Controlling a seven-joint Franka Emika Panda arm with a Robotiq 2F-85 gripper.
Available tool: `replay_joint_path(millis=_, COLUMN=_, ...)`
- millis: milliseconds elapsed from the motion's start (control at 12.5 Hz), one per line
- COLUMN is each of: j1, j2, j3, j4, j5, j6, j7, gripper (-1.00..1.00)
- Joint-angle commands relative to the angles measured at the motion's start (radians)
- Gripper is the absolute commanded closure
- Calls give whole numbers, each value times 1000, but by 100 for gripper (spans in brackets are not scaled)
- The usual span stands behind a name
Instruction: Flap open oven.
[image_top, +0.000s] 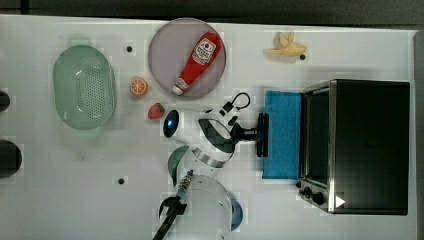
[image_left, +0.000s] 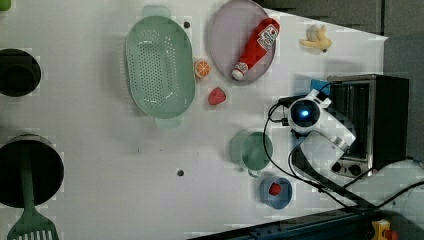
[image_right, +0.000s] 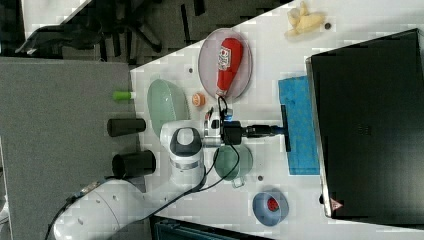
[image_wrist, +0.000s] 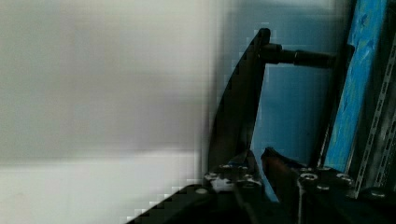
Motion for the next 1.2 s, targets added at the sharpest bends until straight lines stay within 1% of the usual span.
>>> replay_joint_path(millis=80, j1=31, j2=56, j3=-9, j4=62, j5=-15, j6=-34, j7=108, gripper=65)
replay_joint_path(millis=240, j1=40, j2=63, j3=-10, j4=76, j5=-15, j6=-56, j7=108, gripper=65)
replay_joint_path(millis=400, j1=41, j2=50, j3=-10, j4=85, j5=-10, j6=-26, j7=108, gripper=65)
replay_joint_path(millis=560, j1=38, j2=2, j3=-11, j4=86, j5=31, j6=13, j7=108, gripper=65)
replay_joint_path(millis=720, j1=33, j2=-82, j3=-12, j4=86, j5=130, j6=26, j7=106, gripper=65)
replay_joint_path(millis=880, j1=28, j2=-179, j3=-12, j4=86, j5=256, j6=25, j7=106, gripper=65)
replay_joint_path(millis=1120, j1=17, j2=-324, j3=-14, j4=85, j5=526, j6=-6, j7=103, gripper=65)
replay_joint_path(millis=1200, j1=16, j2=-371, j3=-14, j4=85, j5=593, j6=-32, j7=100, gripper=65)
